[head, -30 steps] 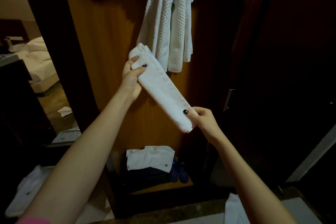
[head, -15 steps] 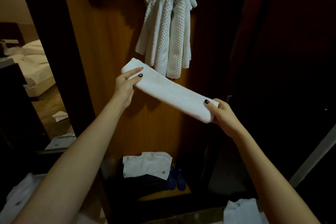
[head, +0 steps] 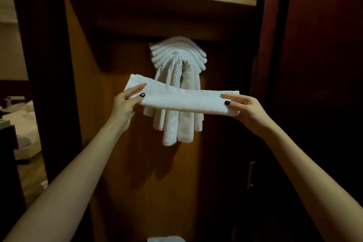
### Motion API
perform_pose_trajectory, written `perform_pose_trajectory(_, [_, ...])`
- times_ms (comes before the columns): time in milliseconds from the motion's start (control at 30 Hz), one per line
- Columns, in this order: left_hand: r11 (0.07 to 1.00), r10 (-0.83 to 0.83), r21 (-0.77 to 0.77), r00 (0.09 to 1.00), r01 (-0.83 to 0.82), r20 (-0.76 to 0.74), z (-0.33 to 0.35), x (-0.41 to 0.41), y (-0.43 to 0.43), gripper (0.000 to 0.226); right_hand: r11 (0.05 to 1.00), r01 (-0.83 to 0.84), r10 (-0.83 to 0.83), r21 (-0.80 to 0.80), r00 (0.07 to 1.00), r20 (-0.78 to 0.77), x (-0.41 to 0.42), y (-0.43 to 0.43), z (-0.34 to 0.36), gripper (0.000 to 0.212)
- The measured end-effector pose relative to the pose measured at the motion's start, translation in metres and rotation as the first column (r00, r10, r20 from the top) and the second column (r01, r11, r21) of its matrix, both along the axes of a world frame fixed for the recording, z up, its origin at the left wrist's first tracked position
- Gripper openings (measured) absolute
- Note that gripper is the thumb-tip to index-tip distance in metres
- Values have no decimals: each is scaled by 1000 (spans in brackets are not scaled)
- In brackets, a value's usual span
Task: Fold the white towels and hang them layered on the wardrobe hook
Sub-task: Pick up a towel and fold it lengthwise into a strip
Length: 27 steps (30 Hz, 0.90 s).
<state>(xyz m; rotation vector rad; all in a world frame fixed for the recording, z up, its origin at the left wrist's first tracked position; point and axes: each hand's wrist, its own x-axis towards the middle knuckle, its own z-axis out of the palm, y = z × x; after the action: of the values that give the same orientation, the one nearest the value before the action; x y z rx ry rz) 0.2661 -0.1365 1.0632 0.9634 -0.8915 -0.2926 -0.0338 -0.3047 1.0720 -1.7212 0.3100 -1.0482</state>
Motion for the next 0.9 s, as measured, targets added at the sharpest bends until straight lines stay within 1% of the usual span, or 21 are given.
perform_pose_trajectory(100, [999,11,39,996,-14,91,24,19,-18,34,1000,20,-19,-13,999,50,15,-31,30,22])
perform_pose_trajectory(167, [995,-4,101,986,-13,167,40,32,-33,34,1000,19,-18,-14,997,70,25,-56,48,24])
perform_pose_trajectory(233, [993,-7,118,979,-17,203,57,43,-51,34,999,5,-3,-32,997,72,36,-83,65,26])
perform_pose_trajectory(333, [999,23,41,981,-31,192,86,57,-83,33,997,-30,35,-66,996,78,57,-123,93,30])
perform_pose_trajectory(433, [998,59,-28,984,-55,168,119,75,-118,34,996,-63,70,-62,991,114,85,-161,124,33])
perform_pose_trajectory(567, [994,63,-100,988,-49,139,160,103,-154,39,983,-181,183,-33,968,171,125,-206,168,31])
perform_pose_trajectory(700, [985,60,-167,993,-43,102,181,125,-182,37,962,-272,269,-22,931,248,154,-241,198,29])
perform_pose_trajectory(800, [991,83,-110,992,-73,96,175,141,-194,30,967,-256,250,1,944,217,172,-260,196,23])
perform_pose_trajectory(900, [994,109,-37,989,-106,99,154,152,-197,27,974,-227,220,9,955,199,187,-272,176,19])
